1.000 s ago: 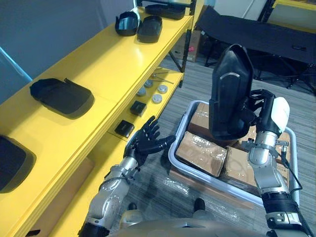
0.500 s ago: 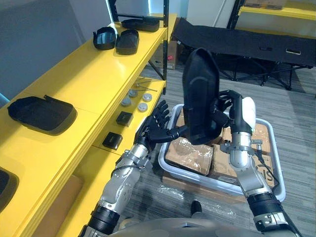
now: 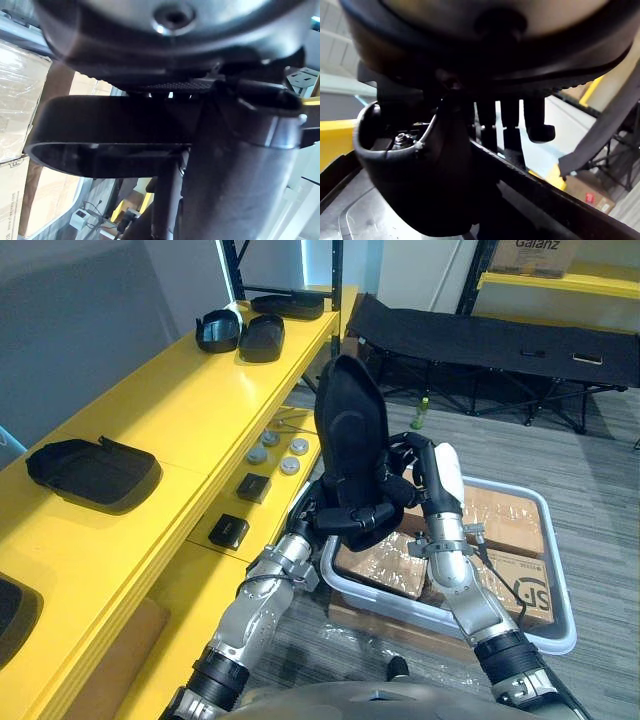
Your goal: Walk over and take three plastic housings, then place them on the shelf
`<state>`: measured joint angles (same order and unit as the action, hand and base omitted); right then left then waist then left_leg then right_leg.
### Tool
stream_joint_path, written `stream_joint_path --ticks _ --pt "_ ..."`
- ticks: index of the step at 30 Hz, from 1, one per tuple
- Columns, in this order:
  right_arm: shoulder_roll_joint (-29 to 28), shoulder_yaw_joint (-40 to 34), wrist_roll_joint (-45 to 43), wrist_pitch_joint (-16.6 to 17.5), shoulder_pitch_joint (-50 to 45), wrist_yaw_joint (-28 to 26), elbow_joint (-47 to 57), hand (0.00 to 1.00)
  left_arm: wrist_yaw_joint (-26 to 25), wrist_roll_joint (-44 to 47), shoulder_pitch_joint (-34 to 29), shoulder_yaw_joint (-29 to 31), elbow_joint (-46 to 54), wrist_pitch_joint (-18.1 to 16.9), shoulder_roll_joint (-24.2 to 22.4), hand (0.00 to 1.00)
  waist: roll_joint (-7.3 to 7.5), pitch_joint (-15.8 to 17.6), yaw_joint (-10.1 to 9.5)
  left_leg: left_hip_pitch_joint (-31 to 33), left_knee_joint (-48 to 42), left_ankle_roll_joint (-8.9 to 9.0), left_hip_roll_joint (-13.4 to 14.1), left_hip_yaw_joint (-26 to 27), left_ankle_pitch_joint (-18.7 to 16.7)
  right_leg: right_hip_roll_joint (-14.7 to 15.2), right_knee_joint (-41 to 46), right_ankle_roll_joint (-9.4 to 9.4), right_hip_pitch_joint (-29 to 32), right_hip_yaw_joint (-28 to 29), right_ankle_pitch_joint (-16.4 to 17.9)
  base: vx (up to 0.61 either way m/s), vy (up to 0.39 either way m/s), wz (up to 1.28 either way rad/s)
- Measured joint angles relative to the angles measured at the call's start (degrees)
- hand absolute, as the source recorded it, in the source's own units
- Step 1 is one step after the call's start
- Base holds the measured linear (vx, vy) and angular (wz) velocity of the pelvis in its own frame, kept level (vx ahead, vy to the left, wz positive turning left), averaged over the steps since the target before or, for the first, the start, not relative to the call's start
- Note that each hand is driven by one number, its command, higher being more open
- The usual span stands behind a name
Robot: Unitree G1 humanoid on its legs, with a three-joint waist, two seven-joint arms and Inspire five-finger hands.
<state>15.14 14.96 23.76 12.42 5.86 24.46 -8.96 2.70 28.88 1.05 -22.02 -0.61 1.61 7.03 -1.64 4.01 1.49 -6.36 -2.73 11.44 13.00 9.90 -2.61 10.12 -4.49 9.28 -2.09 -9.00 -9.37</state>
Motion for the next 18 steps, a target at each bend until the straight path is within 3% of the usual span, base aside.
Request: stream_joint_path --ticks 10,18 --pt "-1.53 2.04 -2.12 2.28 -0.45 0.12 0.32 0.0 -4.8 5.46 2.96 4.01 -6.82 -0.11 -0.27 0.0 0.55 -1.3 0.28 -0.02 0.02 -0.11 -0.01 -0.16 0.26 0.04 -0.1 -0.2 -0.09 -0.19 -0.1 0.0 0.0 0.0" --pt "-3.73 2.54 -2.22 1.99 -0.45 1.26 0.34 0.0 -5.54 11.74 2.95 2.27 -7.09 -0.73 -0.08 0.0 1.85 -1.71 -0.98 0.04 0.17 -0.07 -0.02 -0.61 0.5 0.09 -0.35 -0.51 -0.16 -0.88 0.1 0.0 0.0 0.03"
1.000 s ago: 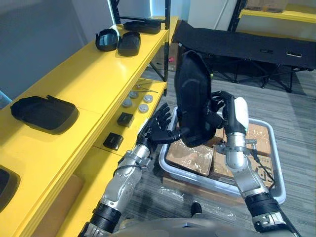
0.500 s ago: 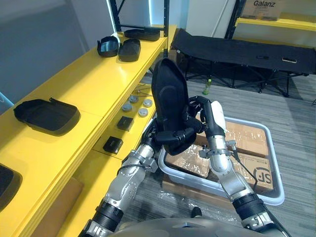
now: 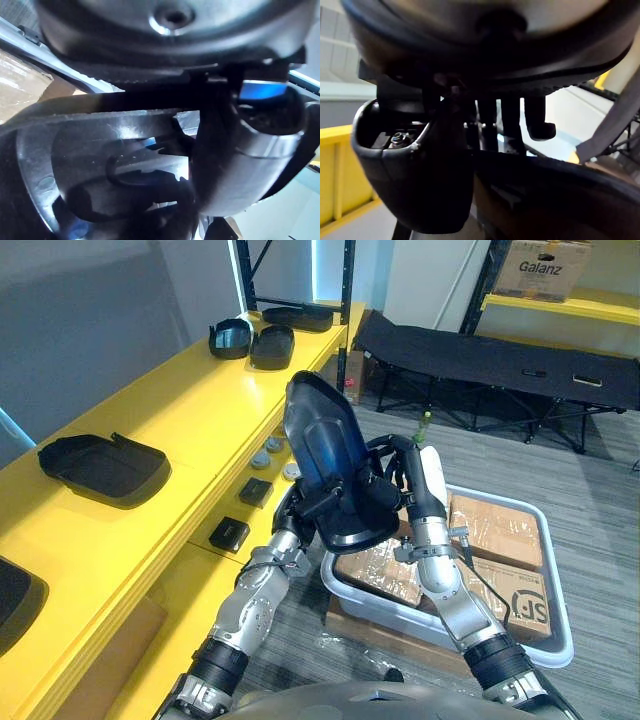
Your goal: Walk over and take three plastic housings, then place them on the shelf
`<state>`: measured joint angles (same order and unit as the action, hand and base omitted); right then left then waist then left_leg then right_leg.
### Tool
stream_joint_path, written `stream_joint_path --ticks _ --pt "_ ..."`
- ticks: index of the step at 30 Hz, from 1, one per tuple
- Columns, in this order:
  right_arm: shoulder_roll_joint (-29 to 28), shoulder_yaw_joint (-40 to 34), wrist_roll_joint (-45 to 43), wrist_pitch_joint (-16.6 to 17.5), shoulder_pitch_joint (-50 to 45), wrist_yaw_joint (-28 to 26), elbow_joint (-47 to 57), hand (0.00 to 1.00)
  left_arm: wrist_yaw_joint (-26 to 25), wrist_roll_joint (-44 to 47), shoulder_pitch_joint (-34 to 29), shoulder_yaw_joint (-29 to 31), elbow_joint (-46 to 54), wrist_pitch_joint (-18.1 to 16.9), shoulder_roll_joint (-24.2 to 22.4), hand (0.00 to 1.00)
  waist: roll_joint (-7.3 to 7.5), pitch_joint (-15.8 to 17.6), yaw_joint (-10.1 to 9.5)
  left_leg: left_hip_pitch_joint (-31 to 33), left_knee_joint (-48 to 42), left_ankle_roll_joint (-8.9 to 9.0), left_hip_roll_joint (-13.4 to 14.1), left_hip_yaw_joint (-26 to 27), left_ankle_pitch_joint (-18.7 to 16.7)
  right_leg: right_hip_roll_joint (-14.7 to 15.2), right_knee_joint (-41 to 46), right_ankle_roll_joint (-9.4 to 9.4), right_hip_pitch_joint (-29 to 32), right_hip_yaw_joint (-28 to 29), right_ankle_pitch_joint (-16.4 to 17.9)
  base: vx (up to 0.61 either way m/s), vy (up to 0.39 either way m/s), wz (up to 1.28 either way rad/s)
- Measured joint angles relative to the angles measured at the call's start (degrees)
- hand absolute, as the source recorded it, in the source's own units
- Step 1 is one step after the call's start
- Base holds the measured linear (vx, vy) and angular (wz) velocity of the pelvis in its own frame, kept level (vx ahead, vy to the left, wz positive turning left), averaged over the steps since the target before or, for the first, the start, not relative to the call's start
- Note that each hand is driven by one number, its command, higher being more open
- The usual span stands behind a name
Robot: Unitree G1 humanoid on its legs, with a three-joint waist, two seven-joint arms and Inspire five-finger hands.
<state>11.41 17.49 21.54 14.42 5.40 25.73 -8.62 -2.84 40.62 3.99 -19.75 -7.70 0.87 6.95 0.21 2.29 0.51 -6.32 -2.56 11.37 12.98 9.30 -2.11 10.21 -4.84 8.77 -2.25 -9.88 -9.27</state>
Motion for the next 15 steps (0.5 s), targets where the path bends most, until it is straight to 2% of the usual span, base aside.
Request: stream_joint_path --ticks 4,5,9,11,15 --pt "-1.92 0.06 -0.07 0.0 0.0 0.77 0.17 0.0 -0.35 2.19 0.0 -0.13 0.0 -1.32 -0.19 0.0 0.08 -0.05 0.46 -0.02 0.02 0.0 0.0 0.05 0.0 0.0 0.02 -0.01 0.0 -0.05 -0.01 0.0 0.0 0.0" --pt "-2.46 0.09 -0.28 0.0 0.0 1.16 0.19 1.0 -0.57 2.32 -0.02 -0.15 0.0 -1.94 -0.41 0.0 0.18 -0.06 0.55 -0.02 0.03 0.0 0.0 0.05 0.0 0.0 0.08 -0.01 0.0 -0.09 -0.01 0.0 0.0 0.0" --pt "-2.73 0.65 -0.71 -0.01 -0.04 1.27 0.62 1.0 -1.31 2.01 -0.01 -0.09 0.0 -3.43 -0.82 0.0 0.63 -0.31 0.86 -0.07 0.03 0.0 0.0 0.04 -0.01 0.0 0.28 -0.01 -0.06 -0.12 -0.01 0.0 0.0 0.0" --pt "-2.75 1.72 -2.56 0.13 -0.34 2.21 0.88 1.0 -3.23 1.57 -0.01 0.29 0.0 -4.26 -2.1 0.0 1.03 -0.57 0.98 -0.1 0.02 -0.01 0.0 0.04 -0.01 0.0 0.19 -0.01 -0.1 -0.15 -0.01 0.0 0.0 0.0" --pt "-3.45 2.34 -9.65 0.11 -1.59 2.39 2.32 1.0 -6.0 -3.18 -0.02 0.33 0.93 -5.99 -2.63 0.0 1.44 -0.83 1.0 -0.2 0.02 -0.01 0.07 0.0 -0.01 0.0 0.0 -0.4 -0.23 -0.68 0.24 0.0 0.0 0.0"
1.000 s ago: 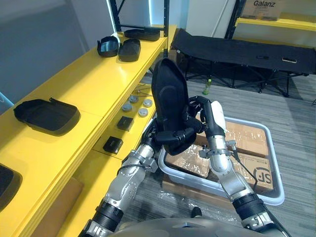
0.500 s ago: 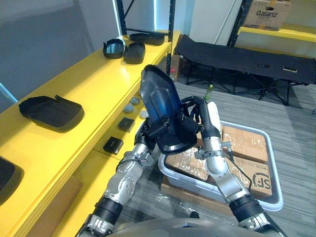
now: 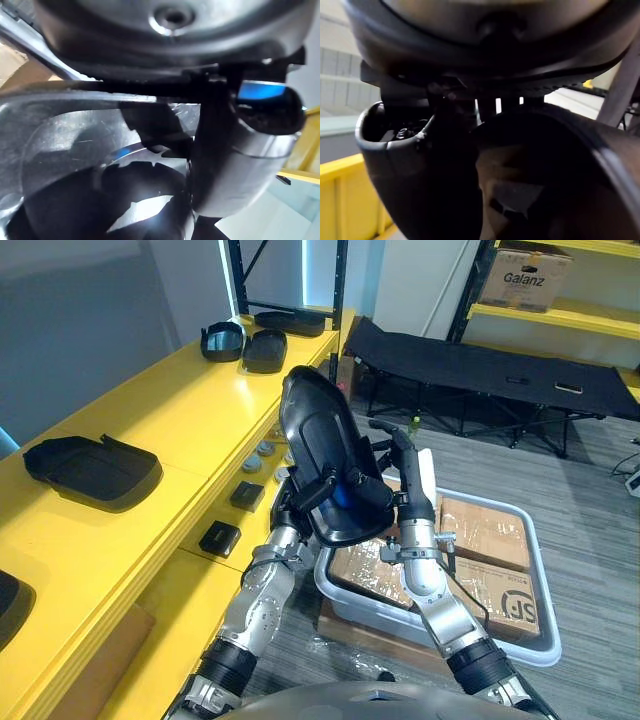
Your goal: Walk over and take three plastic housings, then place them on the shelf
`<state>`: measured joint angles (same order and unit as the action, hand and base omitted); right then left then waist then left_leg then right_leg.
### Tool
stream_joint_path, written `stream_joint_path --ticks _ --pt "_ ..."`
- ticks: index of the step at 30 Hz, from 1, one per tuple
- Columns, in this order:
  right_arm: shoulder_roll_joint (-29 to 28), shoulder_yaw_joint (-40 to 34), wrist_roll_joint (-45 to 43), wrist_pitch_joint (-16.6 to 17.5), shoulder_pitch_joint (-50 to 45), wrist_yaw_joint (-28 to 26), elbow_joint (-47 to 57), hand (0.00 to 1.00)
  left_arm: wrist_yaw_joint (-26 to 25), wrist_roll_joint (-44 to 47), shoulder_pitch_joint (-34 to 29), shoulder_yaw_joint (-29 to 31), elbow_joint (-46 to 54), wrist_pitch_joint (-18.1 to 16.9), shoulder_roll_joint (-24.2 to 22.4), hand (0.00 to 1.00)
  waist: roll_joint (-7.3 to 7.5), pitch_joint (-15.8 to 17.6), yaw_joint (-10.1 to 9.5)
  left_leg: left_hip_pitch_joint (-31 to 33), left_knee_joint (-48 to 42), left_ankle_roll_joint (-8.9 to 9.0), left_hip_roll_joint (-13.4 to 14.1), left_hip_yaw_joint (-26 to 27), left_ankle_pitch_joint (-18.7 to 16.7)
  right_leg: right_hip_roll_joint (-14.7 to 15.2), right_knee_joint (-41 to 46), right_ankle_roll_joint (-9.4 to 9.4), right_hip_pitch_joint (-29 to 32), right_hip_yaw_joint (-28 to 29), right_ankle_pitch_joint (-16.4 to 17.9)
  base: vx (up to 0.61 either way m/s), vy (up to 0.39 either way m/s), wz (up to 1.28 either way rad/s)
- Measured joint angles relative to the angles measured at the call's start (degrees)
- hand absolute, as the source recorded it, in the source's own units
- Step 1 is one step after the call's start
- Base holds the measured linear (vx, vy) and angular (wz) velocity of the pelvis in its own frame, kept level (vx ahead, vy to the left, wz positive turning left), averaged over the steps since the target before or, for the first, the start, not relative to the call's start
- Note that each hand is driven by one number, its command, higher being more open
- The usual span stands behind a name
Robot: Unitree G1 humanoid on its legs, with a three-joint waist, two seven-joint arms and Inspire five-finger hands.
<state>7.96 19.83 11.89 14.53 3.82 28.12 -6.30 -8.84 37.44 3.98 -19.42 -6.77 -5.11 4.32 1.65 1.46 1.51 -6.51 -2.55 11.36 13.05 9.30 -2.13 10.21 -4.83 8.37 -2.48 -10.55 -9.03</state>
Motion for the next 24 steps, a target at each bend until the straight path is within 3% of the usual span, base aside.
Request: stream_joint_path --ticks 4,9,15,18,21,24 --pt "-2.34 -0.04 -8.12 0.01 -0.94 -0.33 1.95 1.0 -3.66 -5.05 -0.12 0.23 1.95 -1.31 -0.84 0.0 -0.01 0.0 0.0 -0.02 0.0 0.01 0.06 -0.1 -0.01 -0.04 0.0 -0.03 -0.07 -0.22 0.02 0.0 0.0 0.0" --pt "-3.84 -0.33 -16.63 0.05 -2.47 -1.33 4.71 1.0 -10.3 -9.98 -0.41 6.58 2.98 -5.21 -4.77 0.0 -0.05 0.03 0.11 -0.05 0.0 -0.01 0.06 -0.34 -0.06 -0.05 0.01 -0.06 -0.31 -0.48 0.06 -0.01 0.004 0.02" --pt "-5.95 -2.29 -23.2 -0.51 -7.17 -2.55 5.68 1.0 -27.37 -28.58 -5.06 15.86 6.8 -7.4 -5.69 0.0 -0.51 0.45 -0.01 0.17 0.01 0.03 0.09 -1.38 -0.17 -0.02 -0.01 -0.52 -0.97 -1.74 0.54 -0.01 0.011 0.09" --pt "-5.72 -5.58 -24.11 -0.59 -10.08 -2.75 10.73 1.0 -35.17 -35.54 -6.83 23.37 6.91 -7.48 -5.56 0.0 -0.99 1.22 -0.45 0.3 0.02 0.03 0.08 -1.67 -0.19 0.01 0.0 -0.9 -1.07 -2.09 0.82 -0.01 0.013 0.05" --pt "-5.41 -8.18 -24.14 -0.56 -10.95 -4.13 12.59 1.0 -39.46 -39.11 -8.48 26.3 6.94 -8.6 -5.57 0.0 -0.99 1.27 -0.99 0.52 0.02 0.06 0.08 -1.89 -0.2 0.07 0.0 -0.82 -1.05 -2.44 0.79 0.0 0.014 0.05" --pt "-5.39 -9.26 -26.58 -0.57 -12.01 -7.06 13.1 1.0 -39.49 -44.23 -10.7 26.73 9.04 -8.95 -5.81 0.0 -0.99 1.31 -1.14 1.14 -0.05 0.08 0.08 -2.27 -0.22 0.14 -0.01 -0.78 -0.84 -2.99 0.88 -0.01 0.014 0.07"
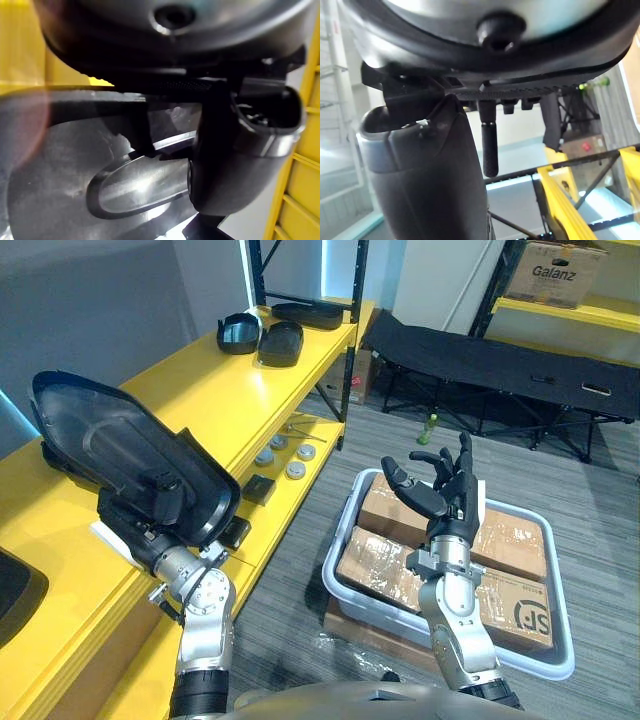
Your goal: Walk over and take three plastic housings, then place them on the shelf
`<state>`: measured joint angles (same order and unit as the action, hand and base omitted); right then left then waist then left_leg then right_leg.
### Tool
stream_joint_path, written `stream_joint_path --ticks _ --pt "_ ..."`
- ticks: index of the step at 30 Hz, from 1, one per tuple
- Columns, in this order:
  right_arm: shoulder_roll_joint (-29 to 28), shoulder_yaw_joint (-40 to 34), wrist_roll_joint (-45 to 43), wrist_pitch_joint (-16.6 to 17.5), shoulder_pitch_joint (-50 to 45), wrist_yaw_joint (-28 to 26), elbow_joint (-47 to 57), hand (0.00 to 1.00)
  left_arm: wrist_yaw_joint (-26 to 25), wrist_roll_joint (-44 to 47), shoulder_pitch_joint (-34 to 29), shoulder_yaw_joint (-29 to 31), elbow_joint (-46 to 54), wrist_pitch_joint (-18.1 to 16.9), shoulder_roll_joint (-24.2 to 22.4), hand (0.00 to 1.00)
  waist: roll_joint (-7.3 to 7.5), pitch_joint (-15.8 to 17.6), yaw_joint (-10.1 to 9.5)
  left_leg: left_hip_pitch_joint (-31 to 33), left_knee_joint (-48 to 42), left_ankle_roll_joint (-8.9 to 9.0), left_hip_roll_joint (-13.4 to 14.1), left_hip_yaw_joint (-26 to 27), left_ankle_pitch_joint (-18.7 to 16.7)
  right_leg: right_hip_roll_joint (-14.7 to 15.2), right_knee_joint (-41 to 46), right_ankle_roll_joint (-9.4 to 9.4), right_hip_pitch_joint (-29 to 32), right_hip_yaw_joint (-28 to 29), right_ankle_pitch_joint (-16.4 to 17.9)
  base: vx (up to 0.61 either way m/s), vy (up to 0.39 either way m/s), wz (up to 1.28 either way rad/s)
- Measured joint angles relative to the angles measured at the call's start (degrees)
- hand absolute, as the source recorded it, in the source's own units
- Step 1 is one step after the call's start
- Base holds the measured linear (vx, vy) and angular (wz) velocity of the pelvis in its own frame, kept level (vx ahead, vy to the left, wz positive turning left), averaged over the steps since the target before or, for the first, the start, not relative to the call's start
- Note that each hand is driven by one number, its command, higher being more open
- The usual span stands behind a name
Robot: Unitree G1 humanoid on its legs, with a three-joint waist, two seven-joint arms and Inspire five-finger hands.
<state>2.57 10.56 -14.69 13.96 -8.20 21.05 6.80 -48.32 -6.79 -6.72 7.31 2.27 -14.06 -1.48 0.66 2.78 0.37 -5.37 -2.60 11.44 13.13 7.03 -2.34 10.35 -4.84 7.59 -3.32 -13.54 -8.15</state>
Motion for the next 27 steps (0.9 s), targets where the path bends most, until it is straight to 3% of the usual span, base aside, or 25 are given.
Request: stream_joint_path --ticks 7,15,18,19,20,21,23,25,27 --pt "0.59 -1.05 -0.4 0.09 -2.26 -9.66 0.0 1.0 8.47 1.95 -9.23 2.19 12.66 -6.24 -0.84 0.0 -0.9 1.18 -0.44 0.75 -0.21 -0.09 -0.01 -1.17 -0.06 0.02 0.01 0.17 -0.21 -1.15 0.18 0.0 0.013 0.08" --pt "2.59 0.82 -3.57 0.0 0.81 -14.49 -0.02 1.0 14.29 9.72 -14.11 10.03 24.18 -12.09 -2.63 0.0 -1.13 1.55 -4.37 3.07 -1.35 -1.08 -0.06 -6.79 -0.31 0.07 0.23 0.42 -3.23 -7.44 1.35 -0.01 0.004 0.39" --pt "3.56 1.22 0.54 -0.89 2.32 -14.04 0.09 1.0 19.92 13.68 -13.91 10.3 27.8 -13.69 -2.56 0.0 -0.88 1.62 -4.46 7.39 -1.41 -4.29 -0.47 -5.74 2.5 1.45 0.33 0.89 -5.07 -15.74 2.47 -0.03 -0.005 1.26" --pt "3.86 1.18 1.22 -0.98 2.32 -13.88 0.1 1.0 21.38 14.05 -13.95 9.9 28.24 -14.0 -2.56 0.0 -1.13 1.81 -4.3 7.75 -0.93 -4.31 -0.23 -4.53 3.56 1.7 0.34 1.19 -5.34 -17.36 2.64 -0.03 0.006 1.19" --pt "4.8 1.21 2.6 -1.24 2.35 -13.88 -0.08 1.0 23.34 14.38 -14.28 9.16 28.92 -14.55 -2.64 0.0 -1.93 2.24 -5.14 7.78 0.01 -2.22 -0.43 -4.7 5.17 2.11 0.35 1.69 -6.27 -18.96 2.64 -0.03 0.046 0.78" --pt "4.64 1.57 3.09 -1.82 2.48 -14.48 -0.43 1.0 24.81 15.35 -14.61 9.39 30.09 -15.23 -2.6 0.0 -2.15 2.33 -6.45 7.76 0.7 -2.07 -1.17 -4.59 5.61 2.88 0.35 1.9 -6.35 -19.35 2.77 -0.01 0.062 0.5" --pt "3.82 2.36 3.14 -1.97 2.51 -14.51 -0.42 1.0 25.54 16.99 -14.62 9.31 31.25 -16.25 -2.63 0.0 -2.05 2.38 -6.76 7.81 1.18 -2.14 -1.84 -4.66 5.79 3.7 1.33 2.23 -6.01 -19.48 3.19 0.04 0.074 0.14" --pt "3.47 2.74 3.15 -1.97 2.47 -14.48 -0.4 1.0 28.21 18.33 -14.59 8.76 31.75 -16.59 -2.5 0.0 -1.97 2.43 -6.35 8.04 1.25 -2.28 -2.58 -5.8 5.86 5.39 6.93 2.77 -4.54 -18.01 6.52 0.08 0.064 0.24" --pt "3.44 2.44 4.91 -1.98 2.34 -13.07 -0.27 1.0 32.02 20.4 -14.44 6.28 31.64 -16.59 -1.43 0.0 -1.44 2.86 -4.79 9.22 0.79 -2.51 -3.37 -9.49 6.2 5.19 13.56 2.9 -2.49 -12.72 12.64 0.02 -0.02 0.73"
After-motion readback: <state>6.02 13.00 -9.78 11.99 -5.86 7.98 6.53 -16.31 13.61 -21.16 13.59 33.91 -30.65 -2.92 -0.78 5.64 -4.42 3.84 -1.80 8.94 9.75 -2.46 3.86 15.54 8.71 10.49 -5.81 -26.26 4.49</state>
